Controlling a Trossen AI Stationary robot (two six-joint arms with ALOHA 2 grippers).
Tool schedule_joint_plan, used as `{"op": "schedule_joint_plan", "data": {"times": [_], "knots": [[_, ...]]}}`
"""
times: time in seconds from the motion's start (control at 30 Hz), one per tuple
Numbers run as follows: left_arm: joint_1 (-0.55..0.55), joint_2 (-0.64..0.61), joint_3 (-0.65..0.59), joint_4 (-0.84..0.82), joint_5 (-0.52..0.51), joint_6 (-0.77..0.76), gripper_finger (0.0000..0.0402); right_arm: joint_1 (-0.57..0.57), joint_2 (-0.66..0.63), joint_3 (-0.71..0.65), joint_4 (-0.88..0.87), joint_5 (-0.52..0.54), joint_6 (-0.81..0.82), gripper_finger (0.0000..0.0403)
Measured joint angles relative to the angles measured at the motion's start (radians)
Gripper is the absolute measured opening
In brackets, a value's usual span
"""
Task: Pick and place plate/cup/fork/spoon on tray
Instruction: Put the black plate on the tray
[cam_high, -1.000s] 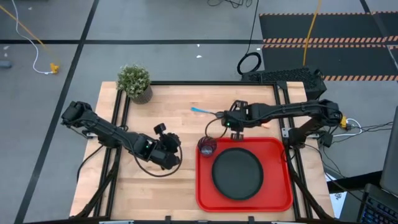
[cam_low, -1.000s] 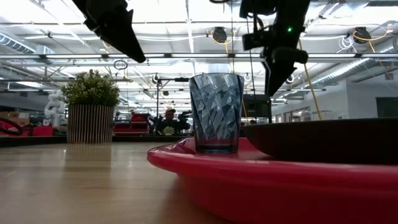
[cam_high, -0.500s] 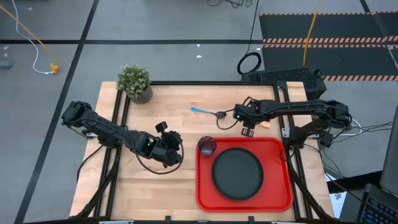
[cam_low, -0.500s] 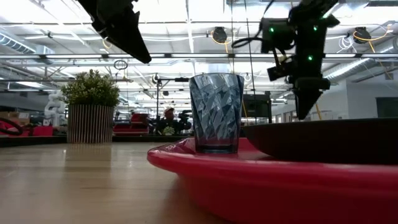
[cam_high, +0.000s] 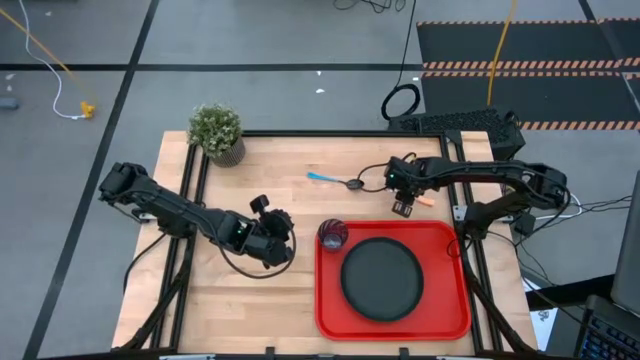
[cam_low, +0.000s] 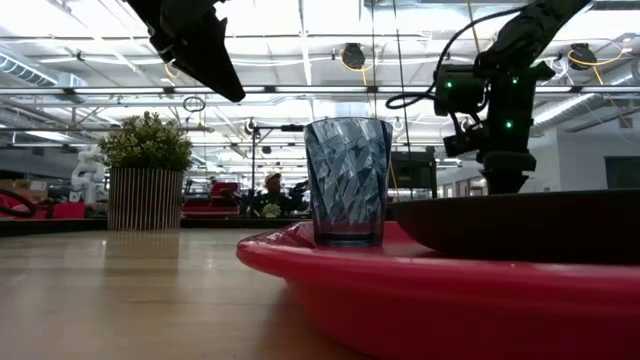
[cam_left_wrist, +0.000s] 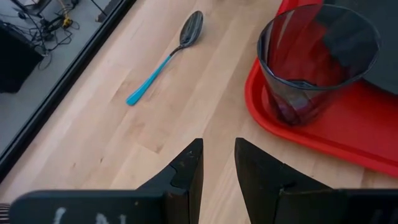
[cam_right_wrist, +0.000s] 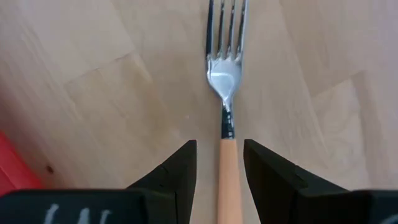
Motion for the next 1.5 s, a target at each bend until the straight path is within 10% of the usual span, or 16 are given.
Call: {"op": "schedule_joint_plan", "data": {"times": [0.53,1.2,1.5], "knots": [[0.002,0.001,0.000,0.048,0.021,0.023,0.0095,-0.046,0.000,-0.096,0.212,-0.014,-0.154,0.0213],[0.002,0.001,0.000,0.049,0.021,0.028,0.0095,-0.077,0.073,-0.103,0.241,-0.021,-0.189,0.0159],[0.002,0.001,0.000,0.050,0.021,0.034,0.0095,-0.076,0.075,-0.105,0.241,-0.052,-0.125,0.0071]]}}
